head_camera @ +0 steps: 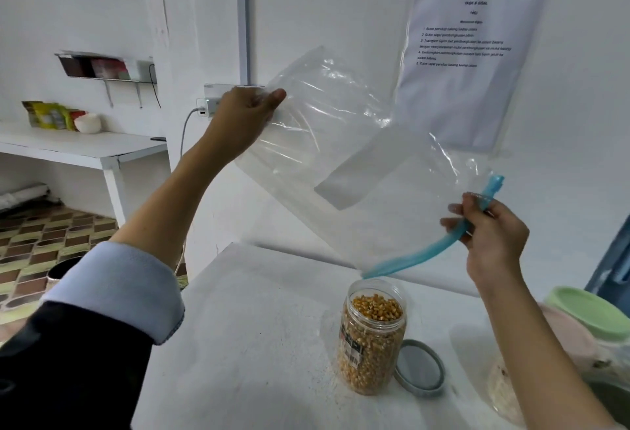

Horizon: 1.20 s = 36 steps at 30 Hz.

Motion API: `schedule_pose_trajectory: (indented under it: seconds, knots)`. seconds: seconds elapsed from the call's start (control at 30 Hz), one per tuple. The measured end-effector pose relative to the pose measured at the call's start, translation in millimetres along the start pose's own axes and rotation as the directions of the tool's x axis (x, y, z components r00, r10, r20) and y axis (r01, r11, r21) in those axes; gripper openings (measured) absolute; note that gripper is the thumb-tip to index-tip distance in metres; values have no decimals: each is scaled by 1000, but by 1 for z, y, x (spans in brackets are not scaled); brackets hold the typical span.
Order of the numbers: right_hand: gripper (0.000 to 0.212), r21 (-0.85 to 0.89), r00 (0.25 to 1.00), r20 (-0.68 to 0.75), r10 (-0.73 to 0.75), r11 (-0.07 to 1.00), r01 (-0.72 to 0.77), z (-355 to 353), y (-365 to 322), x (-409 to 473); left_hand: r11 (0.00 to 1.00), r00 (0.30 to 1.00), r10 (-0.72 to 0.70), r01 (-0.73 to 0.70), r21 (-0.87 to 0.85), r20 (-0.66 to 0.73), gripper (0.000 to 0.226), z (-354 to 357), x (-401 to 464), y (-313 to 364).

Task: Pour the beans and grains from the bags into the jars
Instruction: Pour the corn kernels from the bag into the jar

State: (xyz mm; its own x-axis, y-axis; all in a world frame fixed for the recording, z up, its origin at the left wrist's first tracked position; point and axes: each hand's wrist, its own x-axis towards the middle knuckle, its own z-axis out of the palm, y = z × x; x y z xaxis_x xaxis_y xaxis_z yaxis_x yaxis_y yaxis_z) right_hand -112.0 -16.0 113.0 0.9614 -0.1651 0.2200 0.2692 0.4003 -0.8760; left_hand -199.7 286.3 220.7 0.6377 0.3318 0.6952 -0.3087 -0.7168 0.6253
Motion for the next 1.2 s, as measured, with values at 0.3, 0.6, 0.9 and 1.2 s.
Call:
schedule_pose_trajectory:
  seconds: [0.3, 0.6, 0.9, 1.2]
  knots:
    - [5, -104, 997, 47, 62, 993, -56, 19, -11, -1, 952, 961, -278, 277, -131, 16, 47, 2, -9, -63]
    - [8, -186, 995, 20, 101, 978, -95, 15, -15, -2, 907, 934, -343, 356, -226, 94, 46, 14, -29, -86]
    - [2, -187, 994, -19, 106, 976, -108, -16, -51, 3, 889, 911, -372, 405, -213, 177, 42, 49, -39, -72]
    - [12, -188, 997, -19, 81, 979, -83, -127, -121, 16, 888, 921, -316, 372, -272, 227, 37, 126, -78, 15]
